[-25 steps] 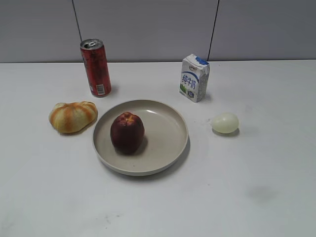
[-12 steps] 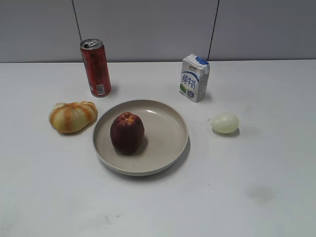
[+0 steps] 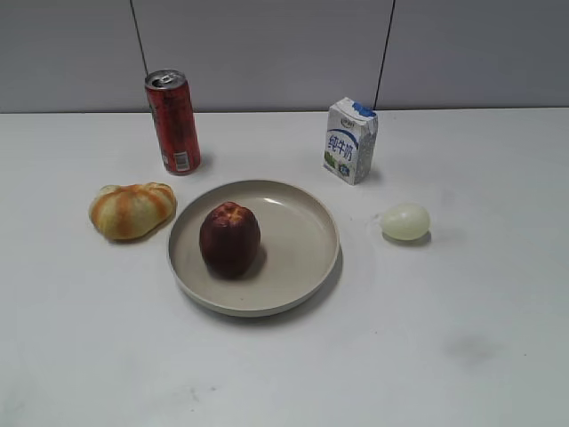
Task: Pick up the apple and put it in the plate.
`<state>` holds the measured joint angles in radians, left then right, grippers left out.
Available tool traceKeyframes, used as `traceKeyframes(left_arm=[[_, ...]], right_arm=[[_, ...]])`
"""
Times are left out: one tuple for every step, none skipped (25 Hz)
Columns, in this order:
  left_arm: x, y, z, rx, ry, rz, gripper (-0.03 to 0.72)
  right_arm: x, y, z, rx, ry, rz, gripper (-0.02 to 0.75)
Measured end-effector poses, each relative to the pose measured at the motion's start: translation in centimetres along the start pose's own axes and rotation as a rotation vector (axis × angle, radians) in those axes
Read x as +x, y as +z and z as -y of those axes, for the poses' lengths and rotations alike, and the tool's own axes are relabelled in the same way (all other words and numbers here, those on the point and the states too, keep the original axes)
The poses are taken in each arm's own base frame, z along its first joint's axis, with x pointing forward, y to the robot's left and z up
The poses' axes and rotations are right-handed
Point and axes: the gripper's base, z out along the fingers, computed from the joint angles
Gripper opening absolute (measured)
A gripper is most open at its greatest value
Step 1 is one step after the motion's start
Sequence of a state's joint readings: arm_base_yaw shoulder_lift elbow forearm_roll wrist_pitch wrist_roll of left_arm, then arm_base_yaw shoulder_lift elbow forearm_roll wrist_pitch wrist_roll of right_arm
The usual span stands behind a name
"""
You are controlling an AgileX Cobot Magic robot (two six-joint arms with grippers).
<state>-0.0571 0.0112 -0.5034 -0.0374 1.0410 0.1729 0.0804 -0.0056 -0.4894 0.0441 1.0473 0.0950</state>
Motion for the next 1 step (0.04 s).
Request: traceKeyframes(left_arm=[[0.08, -0.15, 0.02, -0.002, 0.0, 0.011, 0.399]], right_arm=[[0.0, 0.0, 0.0, 0.0, 0.0, 0.0, 0.571]])
